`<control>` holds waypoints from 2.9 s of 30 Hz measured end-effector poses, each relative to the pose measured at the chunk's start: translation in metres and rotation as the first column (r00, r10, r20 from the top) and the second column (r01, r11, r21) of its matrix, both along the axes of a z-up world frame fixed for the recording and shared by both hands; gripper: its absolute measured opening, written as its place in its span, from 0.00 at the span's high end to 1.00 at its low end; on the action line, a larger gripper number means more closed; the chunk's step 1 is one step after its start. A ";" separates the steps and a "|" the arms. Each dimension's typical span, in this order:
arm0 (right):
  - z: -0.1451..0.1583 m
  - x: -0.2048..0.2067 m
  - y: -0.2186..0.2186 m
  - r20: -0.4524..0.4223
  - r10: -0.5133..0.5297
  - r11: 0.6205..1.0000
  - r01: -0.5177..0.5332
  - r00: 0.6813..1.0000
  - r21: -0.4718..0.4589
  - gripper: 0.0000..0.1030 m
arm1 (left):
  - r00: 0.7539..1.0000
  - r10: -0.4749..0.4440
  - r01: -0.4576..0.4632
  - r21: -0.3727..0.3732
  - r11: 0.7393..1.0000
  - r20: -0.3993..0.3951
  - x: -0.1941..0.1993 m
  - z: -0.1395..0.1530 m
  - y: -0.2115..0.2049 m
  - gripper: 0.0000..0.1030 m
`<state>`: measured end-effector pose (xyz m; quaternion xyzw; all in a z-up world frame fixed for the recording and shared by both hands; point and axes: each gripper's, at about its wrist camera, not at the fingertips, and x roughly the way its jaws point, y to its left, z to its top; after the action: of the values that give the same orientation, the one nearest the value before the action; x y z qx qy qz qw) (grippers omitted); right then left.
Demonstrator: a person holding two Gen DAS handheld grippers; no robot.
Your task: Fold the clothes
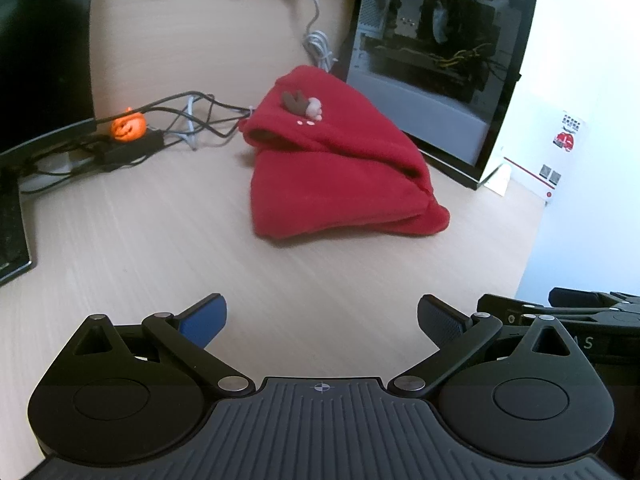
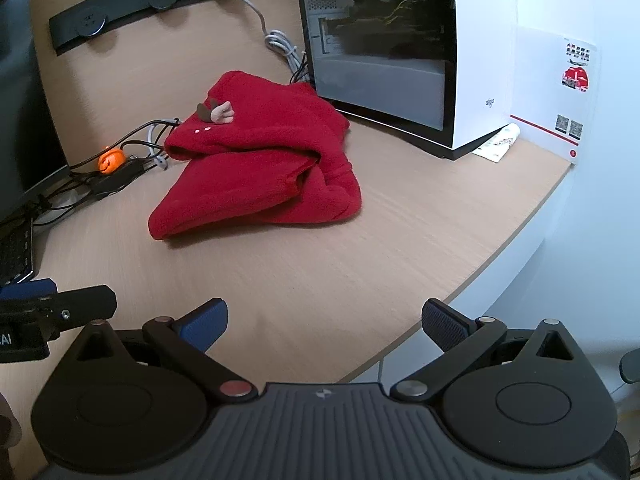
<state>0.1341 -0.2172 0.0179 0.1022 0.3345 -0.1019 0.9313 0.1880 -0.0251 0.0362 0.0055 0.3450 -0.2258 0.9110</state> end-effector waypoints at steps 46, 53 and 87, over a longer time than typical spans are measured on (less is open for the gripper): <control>-0.005 0.007 -0.004 -0.034 0.016 1.000 -0.016 0.999 0.004 0.00 | 0.999 -0.014 0.014 -0.007 1.000 -0.031 0.004 -0.005 -0.005 0.00; -0.005 0.007 -0.004 -0.036 0.011 1.000 -0.010 0.999 0.005 0.00 | 0.999 -0.016 0.016 -0.007 1.000 -0.033 0.004 -0.005 -0.007 0.00; -0.009 0.001 -0.009 -0.036 0.001 1.000 0.000 0.999 0.020 0.00 | 0.999 -0.027 0.027 0.006 1.000 -0.026 -0.001 -0.005 -0.012 0.00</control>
<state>0.1355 -0.2259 0.0094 0.1094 0.3523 -0.1003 0.9240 0.1875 -0.0373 0.0307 0.0102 0.3575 -0.2368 0.9033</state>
